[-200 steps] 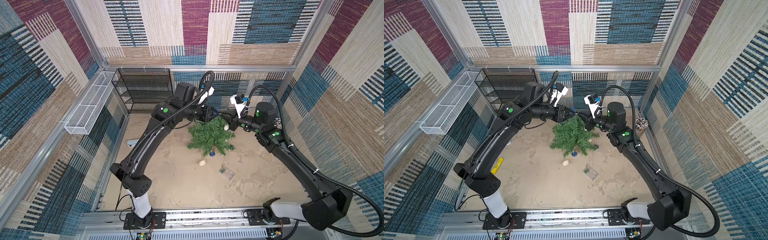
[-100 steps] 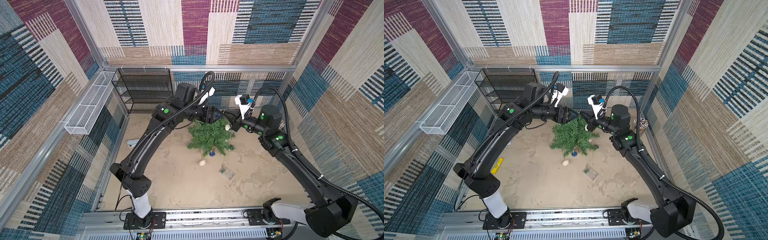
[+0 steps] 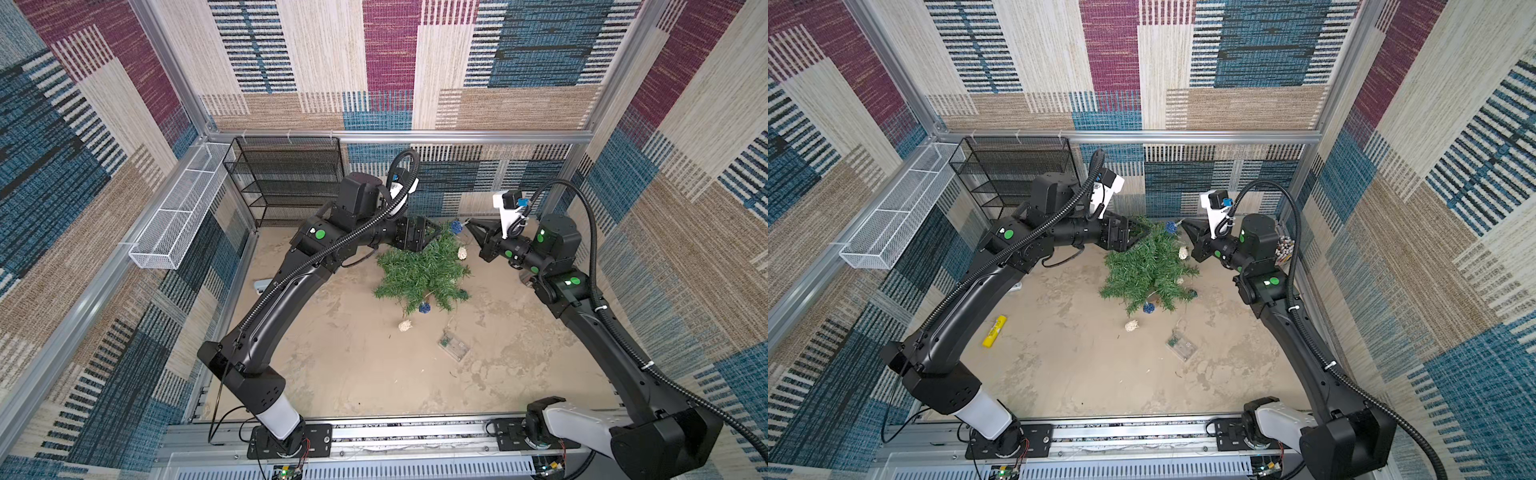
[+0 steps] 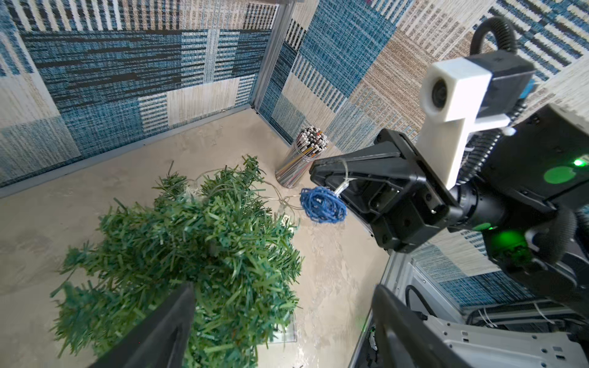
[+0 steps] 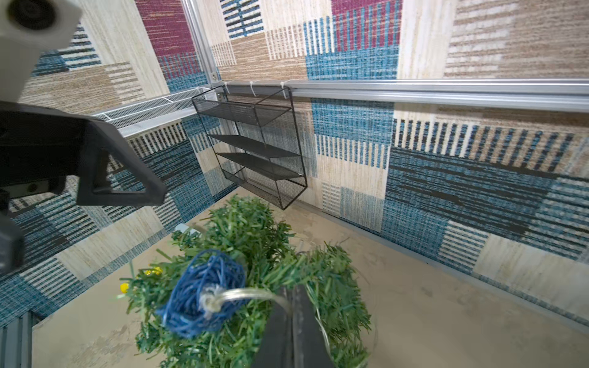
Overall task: Remove string lights from the small christmas tree
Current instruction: Pick up the light string from the Christmas tree, then remove the light string from the Christmas tree.
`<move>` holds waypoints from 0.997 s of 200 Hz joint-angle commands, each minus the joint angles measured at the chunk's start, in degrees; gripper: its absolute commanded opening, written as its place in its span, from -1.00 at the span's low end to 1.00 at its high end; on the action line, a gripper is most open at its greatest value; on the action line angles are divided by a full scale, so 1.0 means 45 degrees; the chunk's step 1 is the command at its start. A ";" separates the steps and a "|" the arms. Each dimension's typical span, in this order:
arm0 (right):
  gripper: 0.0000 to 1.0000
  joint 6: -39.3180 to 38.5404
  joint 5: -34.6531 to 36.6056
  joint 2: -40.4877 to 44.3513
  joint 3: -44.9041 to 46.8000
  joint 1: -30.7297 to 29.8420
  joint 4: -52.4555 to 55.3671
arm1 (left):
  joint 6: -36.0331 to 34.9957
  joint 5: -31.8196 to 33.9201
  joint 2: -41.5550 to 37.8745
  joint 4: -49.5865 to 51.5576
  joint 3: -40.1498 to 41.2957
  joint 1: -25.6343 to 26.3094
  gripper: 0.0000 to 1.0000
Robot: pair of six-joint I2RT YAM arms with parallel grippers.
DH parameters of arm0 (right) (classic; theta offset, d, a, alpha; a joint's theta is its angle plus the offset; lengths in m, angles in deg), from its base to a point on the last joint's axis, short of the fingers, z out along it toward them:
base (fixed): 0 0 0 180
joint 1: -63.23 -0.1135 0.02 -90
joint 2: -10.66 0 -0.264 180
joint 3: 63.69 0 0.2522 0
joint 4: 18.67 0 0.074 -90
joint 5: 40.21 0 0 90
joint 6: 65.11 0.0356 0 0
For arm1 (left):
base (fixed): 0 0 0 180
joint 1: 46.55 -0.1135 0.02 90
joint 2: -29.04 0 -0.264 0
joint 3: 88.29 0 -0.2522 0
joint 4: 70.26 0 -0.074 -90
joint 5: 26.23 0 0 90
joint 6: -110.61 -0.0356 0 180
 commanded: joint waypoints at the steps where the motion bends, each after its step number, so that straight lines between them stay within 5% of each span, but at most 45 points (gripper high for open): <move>1: -1.00 0.0254 0.0126 0.0006 -0.0017 0.0382 0.0374 | -0.0448 0.0904 -0.0246 -0.0413 0.0306 0.0001 0.68; 123: -1.00 0.0443 -0.0688 -0.2762 -0.3015 0.2981 0.0253 | -0.1547 0.1971 -0.0331 0.0530 0.0116 -0.0074 0.74; 199: -1.00 0.3765 -0.2555 -0.5477 -0.4315 0.3064 -0.4881 | -0.3075 0.1079 0.0823 0.0281 -0.1812 -0.0319 0.91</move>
